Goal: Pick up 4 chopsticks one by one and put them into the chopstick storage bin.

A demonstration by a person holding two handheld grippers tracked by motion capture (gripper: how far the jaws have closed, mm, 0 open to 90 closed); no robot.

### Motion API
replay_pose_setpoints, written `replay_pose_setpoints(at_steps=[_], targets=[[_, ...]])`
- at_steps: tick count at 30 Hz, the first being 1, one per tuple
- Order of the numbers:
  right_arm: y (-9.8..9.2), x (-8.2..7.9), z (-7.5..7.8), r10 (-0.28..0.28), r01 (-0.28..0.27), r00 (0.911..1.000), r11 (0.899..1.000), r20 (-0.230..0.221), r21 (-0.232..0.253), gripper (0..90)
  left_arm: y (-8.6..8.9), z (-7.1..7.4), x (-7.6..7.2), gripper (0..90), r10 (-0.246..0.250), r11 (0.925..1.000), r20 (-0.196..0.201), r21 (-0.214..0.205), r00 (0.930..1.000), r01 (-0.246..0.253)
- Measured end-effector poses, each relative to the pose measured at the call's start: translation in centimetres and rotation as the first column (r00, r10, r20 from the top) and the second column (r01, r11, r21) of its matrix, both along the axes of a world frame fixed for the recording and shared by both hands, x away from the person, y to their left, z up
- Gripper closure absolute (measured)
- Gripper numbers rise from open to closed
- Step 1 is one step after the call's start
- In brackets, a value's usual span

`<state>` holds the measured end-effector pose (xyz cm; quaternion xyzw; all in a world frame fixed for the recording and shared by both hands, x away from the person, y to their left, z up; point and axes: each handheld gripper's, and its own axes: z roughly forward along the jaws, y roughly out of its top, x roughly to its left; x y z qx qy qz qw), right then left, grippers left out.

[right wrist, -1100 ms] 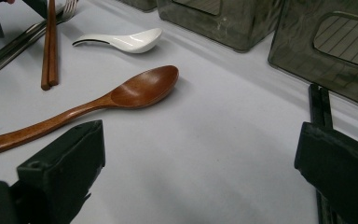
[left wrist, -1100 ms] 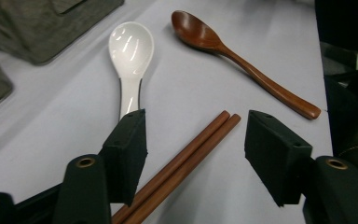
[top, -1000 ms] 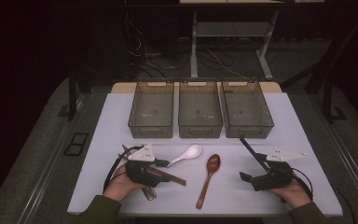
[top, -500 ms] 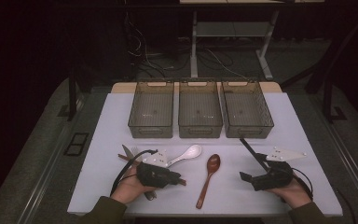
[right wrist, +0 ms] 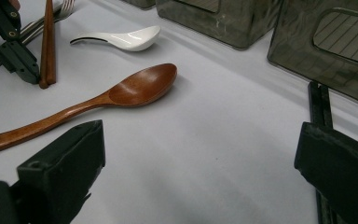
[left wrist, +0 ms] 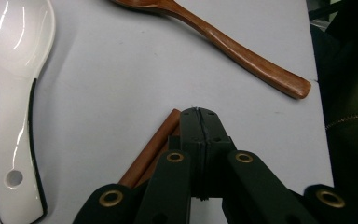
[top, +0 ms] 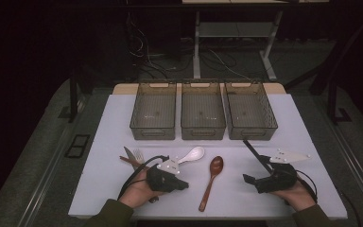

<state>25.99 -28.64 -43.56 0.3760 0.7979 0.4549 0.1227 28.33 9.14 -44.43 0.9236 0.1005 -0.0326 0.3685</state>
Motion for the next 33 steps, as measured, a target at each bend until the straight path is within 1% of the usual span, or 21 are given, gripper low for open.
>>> replay_pose_setpoints(at_steps=[1,2,4,6,7,9,10,13,14,18,19,21,22,26,27,28,30,31,32,33], targets=[[0.0,0.0,0.0,0.000,0.000,1.0000,1.000,-0.001,0.000,1.6,0.0,0.0,0.1,88.9,-0.001,1.0000,0.004,0.003,1.0000,0.001],[0.0,0.0,0.0,0.000,0.000,1.0000,1.000,-0.001,0.000,1.6,-0.1,0.0,0.1,88.9,0.009,1.0000,-0.001,0.001,1.0000,-0.009],[0.0,0.0,0.0,-0.002,0.002,1.0000,1.000,-0.003,-0.001,1.7,0.0,0.0,0.2,88.9,0.017,0.9998,0.014,0.006,0.9997,-0.017],[0.0,0.0,0.0,-0.002,0.002,1.0000,1.000,-0.004,-0.001,1.6,0.0,0.0,0.4,89.0,0.023,0.9997,0.019,0.010,0.9996,-0.023],[0.0,0.0,0.0,0.000,0.000,1.0000,1.000,-0.005,0.000,1.6,0.0,0.0,0.4,89.0,0.033,0.9995,0.016,0.001,0.9993,-0.033],[0.0,0.0,0.0,-0.001,0.001,1.0000,1.000,-0.007,0.000,1.7,0.1,0.1,0.6,89.0,0.031,0.9995,0.023,0.008,0.9993,-0.031],[0.0,0.0,0.0,-0.001,0.001,1.0000,1.000,-0.008,0.000,1.6,0.0,0.0,0.6,88.9,0.041,0.9992,0.020,0.000,0.9990,-0.041],[0.0,0.0,0.0,-0.001,0.001,1.0000,1.000,-0.007,0.001,1.6,0.0,0.0,0.6,88.9,0.043,0.9990,0.014,-0.008,0.9990,-0.043],[0.0,0.0,0.0,-0.001,0.001,1.0000,1.000,-0.007,0.001,1.6,0.1,0.1,0.6,88.9,0.037,0.9993,0.016,-0.006,0.9992,-0.037],[-0.1,0.0,0.0,-0.003,0.003,1.0000,1.000,-0.007,0.002,1.7,0.6,0.5,0.7,88.3,0.029,0.9993,0.014,-0.023,0.9995,-0.029],[-0.1,0.0,0.0,-0.003,0.003,1.0000,1.000,-0.005,0.003,1.7,0.8,0.7,0.7,85.3,0.034,0.9990,0.016,-0.028,0.9993,-0.034],[-0.2,0.0,0.0,-0.003,0.003,1.0000,1.000,-0.006,0.005,1.7,1.4,1.1,0.9,82.3,0.048,0.9984,0.021,-0.030,0.9986,-0.048],[-0.2,0.0,0.0,-0.003,0.003,1.0000,1.000,-0.006,0.005,1.7,1.8,1.3,1.1,80.6,0.062,0.9974,0.023,-0.039,0.9978,-0.061],[-0.2,0.0,0.0,-0.001,0.001,1.0000,1.000,-0.006,0.005,1.7,3.8,2.1,1.9,73.0,0.117,0.9918,0.038,-0.056,0.9924,-0.115],[-0.1,0.0,0.0,-0.001,0.001,1.0000,1.000,-0.007,0.005,1.7,4.3,2.3,2.2,70.8,0.128,0.9906,0.042,-0.054,0.9908,-0.126],[-0.1,0.0,0.0,-0.001,0.001,1.0000,1.000,-0.007,0.005,1.7,4.8,2.4,2.4,70.8,0.143,0.9886,0.047,-0.054,0.9886,-0.140],[-0.1,0.0,0.0,-0.003,0.003,1.0000,1.000,-0.009,0.006,1.7,5.9,2.6,3.0,65.5,0.167,0.9850,0.053,-0.051,0.9844,-0.165],[-0.1,0.0,0.0,0.001,-0.001,0.9999,1.000,-0.011,0.006,1.7,6.3,2.6,3.3,61.6,0.176,0.9834,0.051,-0.053,0.9831,-0.173],[-0.1,0.0,0.0,0.001,-0.001,0.9999,1.000,-0.011,0.006,1.7,6.8,2.7,3.6,61.6,0.178,0.9833,0.052,-0.047,0.9826,-0.176],[-0.1,0.0,0.0,0.005,-0.005,0.9999,1.000,-0.010,0.004,1.7,7.1,2.6,3.8,59.5,0.181,0.9828,0.049,-0.045,0.9822,-0.179]])
